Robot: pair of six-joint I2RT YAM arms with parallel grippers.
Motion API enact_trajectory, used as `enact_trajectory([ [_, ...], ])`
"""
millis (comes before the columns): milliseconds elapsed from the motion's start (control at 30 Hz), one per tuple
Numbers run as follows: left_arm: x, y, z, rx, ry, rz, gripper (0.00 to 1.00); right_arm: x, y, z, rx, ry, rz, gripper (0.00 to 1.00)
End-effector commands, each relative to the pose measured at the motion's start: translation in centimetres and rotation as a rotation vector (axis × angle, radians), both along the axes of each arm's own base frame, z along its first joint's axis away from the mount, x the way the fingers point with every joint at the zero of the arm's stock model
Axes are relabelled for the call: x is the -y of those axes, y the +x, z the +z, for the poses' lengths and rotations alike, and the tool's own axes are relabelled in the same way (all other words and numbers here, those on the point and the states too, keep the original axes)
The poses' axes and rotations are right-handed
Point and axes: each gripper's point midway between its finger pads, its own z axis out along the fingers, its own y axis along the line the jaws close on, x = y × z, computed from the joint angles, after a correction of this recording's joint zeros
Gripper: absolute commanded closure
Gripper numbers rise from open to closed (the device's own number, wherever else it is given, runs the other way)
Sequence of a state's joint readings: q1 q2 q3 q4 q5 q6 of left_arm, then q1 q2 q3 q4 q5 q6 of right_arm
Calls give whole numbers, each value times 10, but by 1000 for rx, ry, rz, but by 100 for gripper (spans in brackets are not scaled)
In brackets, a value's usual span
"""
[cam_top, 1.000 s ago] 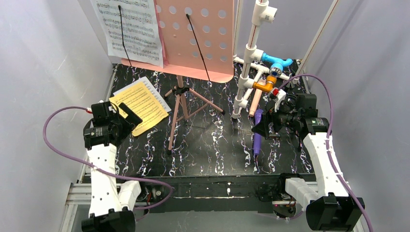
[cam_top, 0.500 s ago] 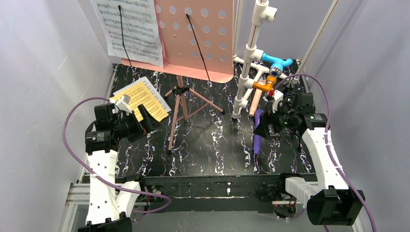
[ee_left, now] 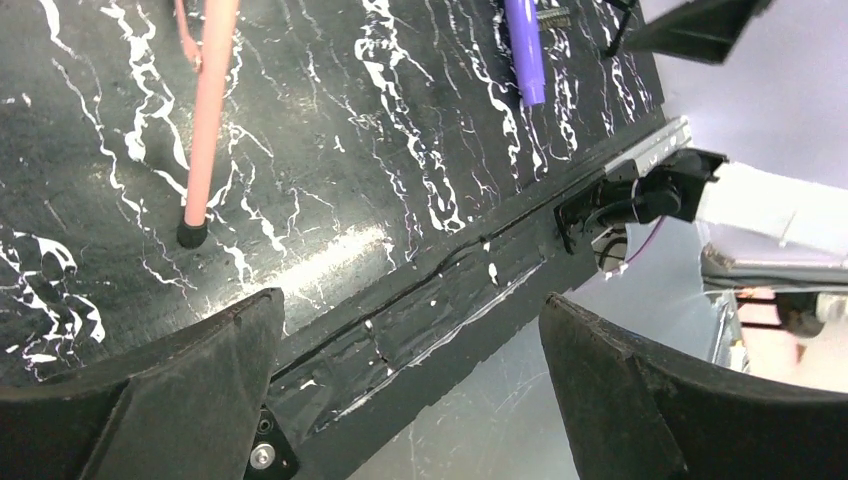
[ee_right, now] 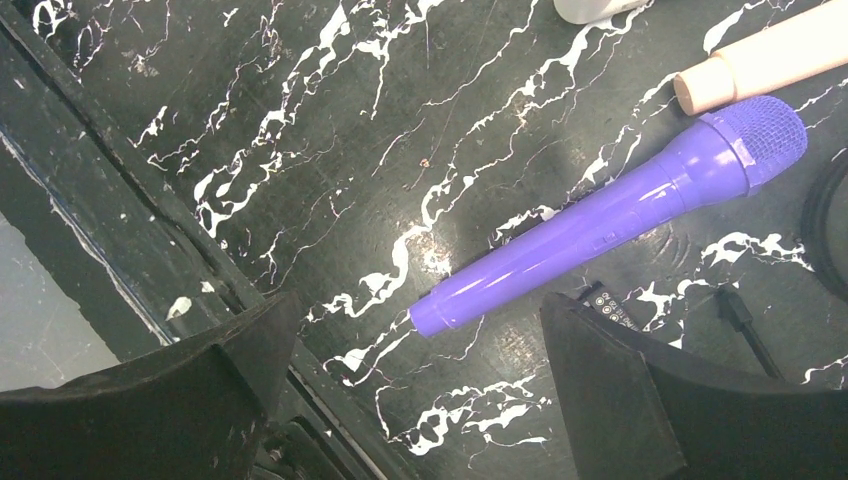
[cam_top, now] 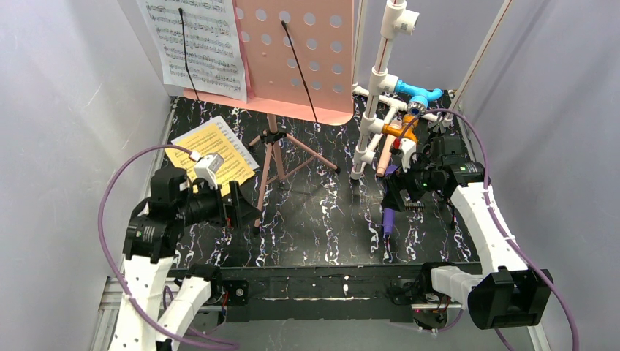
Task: Pack up the instrument practice props
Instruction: Pick up the sheet music from the music stand.
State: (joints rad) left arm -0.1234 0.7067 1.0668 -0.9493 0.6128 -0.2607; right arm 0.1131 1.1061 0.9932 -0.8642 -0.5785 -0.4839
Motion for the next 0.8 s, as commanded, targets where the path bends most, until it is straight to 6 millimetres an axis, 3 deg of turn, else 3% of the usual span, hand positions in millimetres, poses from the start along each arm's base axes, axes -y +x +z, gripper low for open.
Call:
enact_trajectory([
  [0,4,-21,9,90,13,-90,2,-4,3,12,44,4,37,0],
  [100,13,-32,14,126,-30,-152,2,-5,2,11,46,9,41,0],
  [267,27,-55,40,245,-121,-270,2,-6,1,10,49,15,46,0],
  [500,26,-68,98,438,-165,-272,2,-9,1,13,49,37,58,0],
  [633,24,-62,141,519,-166,-247,2,-11,-1,14,49,45,63,0],
  [767,17,-31,183,581,-134,-135,2,-11,-2,14,53,49,67,0],
])
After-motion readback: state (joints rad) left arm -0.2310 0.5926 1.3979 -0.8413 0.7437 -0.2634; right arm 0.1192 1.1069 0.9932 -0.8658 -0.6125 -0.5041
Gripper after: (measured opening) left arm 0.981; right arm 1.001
